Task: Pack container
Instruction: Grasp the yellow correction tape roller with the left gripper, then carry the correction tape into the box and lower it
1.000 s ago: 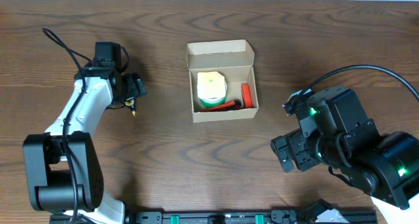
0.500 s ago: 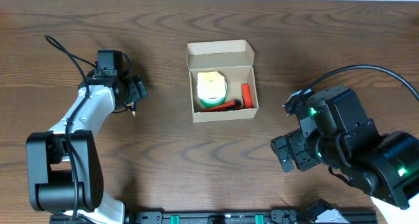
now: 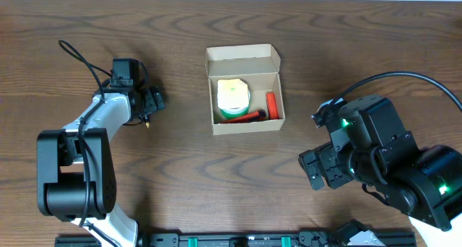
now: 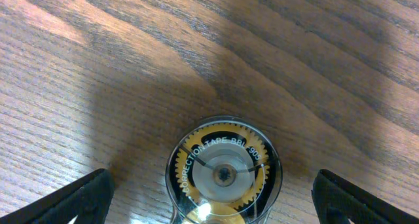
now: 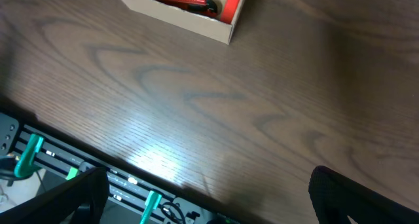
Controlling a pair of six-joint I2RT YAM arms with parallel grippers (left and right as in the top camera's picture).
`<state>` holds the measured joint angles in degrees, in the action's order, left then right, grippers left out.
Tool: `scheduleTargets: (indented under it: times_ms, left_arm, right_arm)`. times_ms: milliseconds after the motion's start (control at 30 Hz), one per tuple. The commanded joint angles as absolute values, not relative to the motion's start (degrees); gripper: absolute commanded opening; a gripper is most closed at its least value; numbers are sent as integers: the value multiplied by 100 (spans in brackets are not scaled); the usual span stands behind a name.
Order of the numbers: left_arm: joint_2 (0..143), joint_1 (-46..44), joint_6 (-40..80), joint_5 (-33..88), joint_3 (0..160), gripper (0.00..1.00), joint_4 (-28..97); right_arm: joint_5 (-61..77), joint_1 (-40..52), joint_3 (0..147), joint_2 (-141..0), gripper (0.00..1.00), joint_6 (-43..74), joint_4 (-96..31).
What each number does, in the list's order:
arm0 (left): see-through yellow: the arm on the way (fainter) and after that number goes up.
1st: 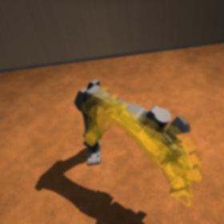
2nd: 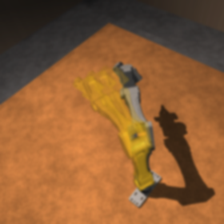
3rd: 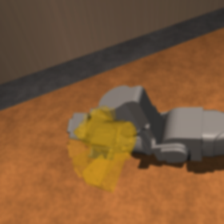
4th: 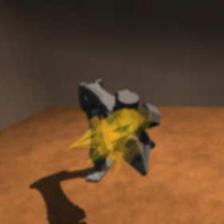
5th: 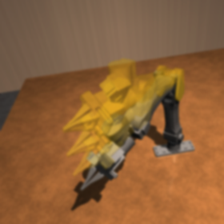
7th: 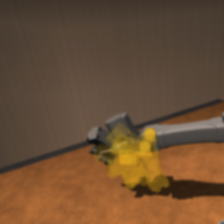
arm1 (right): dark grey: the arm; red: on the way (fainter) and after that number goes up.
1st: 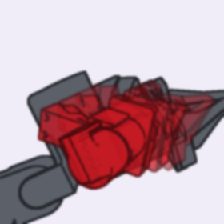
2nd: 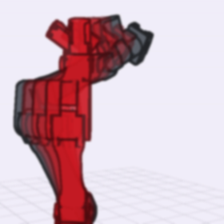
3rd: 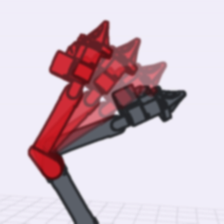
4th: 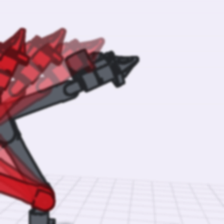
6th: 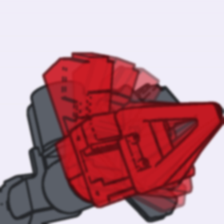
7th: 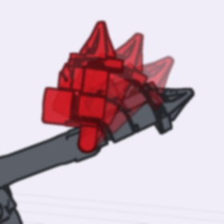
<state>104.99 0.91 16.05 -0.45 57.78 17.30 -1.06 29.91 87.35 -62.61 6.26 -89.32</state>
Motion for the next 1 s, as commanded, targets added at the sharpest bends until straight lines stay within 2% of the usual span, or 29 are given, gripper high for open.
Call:
scheduleTargets:
  times_ms: [0,167,267,367,800,867,933,967]
  left_arm:
    - [10606,99,1522,-45,5739,93,1728]
    - [10608,99,1518,-67,5739,68,1726]
    - [10608,99,1470,-67,5739,61,1723]
    - [10608,99,1382,-67,5739,48,1726]
    - [10512,99,1372,-38,6163,27,2187]
    - [10405,97,1369,-19,6399,22,2475]
    - [10256,80,1330,38,6663,7,2814]
    - [10178,64,1173,141,6783,6,2943]
  right_arm:
    - [-148,2965,8737,-6263,99,550,-8938]
    - [-148,2965,8737,-6263,99,550,-8938]
    - [-148,2965,8737,-6263,99,550,-8938]
    - [-148,2965,8737,-6263,99,550,-8938]
    - [-145,2965,8737,-6263,99,550,-8938]
    - [-148,2965,8737,-6263,99,550,-8938]
    - [-148,2965,8737,-6263,99,550,-8938]
    - [-148,2965,8737,-6263,99,550,-8938]
